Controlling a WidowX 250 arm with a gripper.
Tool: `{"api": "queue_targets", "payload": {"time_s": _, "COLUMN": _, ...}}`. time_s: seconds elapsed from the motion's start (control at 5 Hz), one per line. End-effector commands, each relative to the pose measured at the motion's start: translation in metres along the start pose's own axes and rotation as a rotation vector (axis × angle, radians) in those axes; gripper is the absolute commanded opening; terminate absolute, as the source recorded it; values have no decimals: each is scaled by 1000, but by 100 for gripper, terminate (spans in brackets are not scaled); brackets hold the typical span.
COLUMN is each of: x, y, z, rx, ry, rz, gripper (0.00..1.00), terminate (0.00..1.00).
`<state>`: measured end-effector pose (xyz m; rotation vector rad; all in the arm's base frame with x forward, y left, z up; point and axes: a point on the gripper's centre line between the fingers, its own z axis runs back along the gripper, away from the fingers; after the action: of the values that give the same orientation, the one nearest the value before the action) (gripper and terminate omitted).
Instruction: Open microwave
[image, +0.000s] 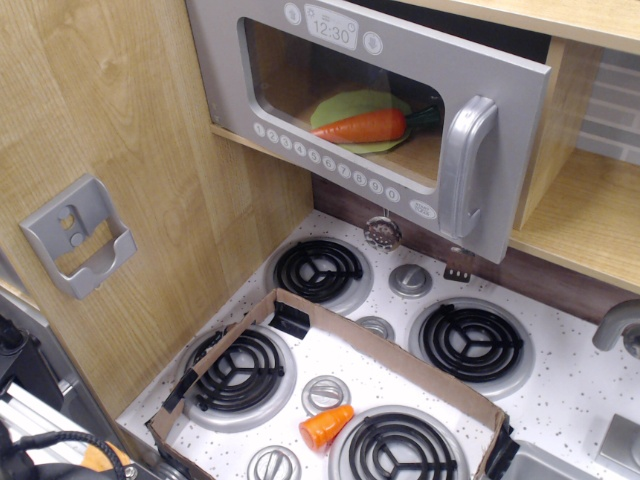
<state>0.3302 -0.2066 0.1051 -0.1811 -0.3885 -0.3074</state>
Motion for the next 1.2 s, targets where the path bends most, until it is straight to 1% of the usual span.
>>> {"api": "queue_targets", "payload": {"time_s": 0.0, "x": 14, "y": 34, "z": 12, "rx": -43, "ry": -37, "rz": -189, "gripper": 100, "terminate": 0}}
{"api": "queue_targets", "payload": {"time_s": 0.2, "x": 11, "y": 52, "z": 11, "rx": -15, "ry": -48, "rz": -225, "gripper": 100, "terminate": 0}}
{"api": "queue_targets", "payload": {"time_s": 0.4, "x": 8, "y": 61, "z": 13, "rx": 16, "ry": -39, "rz": -231, "gripper": 100, "terminate": 0}}
{"api": "queue_targets", "payload": {"time_s": 0.6, "x": -3, "y": 66, "z": 14, "rx": 28, "ry": -16, "rz": -115, "gripper": 100, "terminate": 0}}
{"api": "queue_targets", "payload": {"time_s": 0.8, "x": -18, "y": 78, "z": 15, "rx": 70, "ry": -2, "rz": -58, "gripper": 100, "terminate": 0}}
{"api": "queue_targets", "payload": {"time_s": 1.0, "x": -32, "y": 90, "z": 21, "rx": 121, "ry": -5, "rz": -52, "gripper": 100, "terminate": 0}}
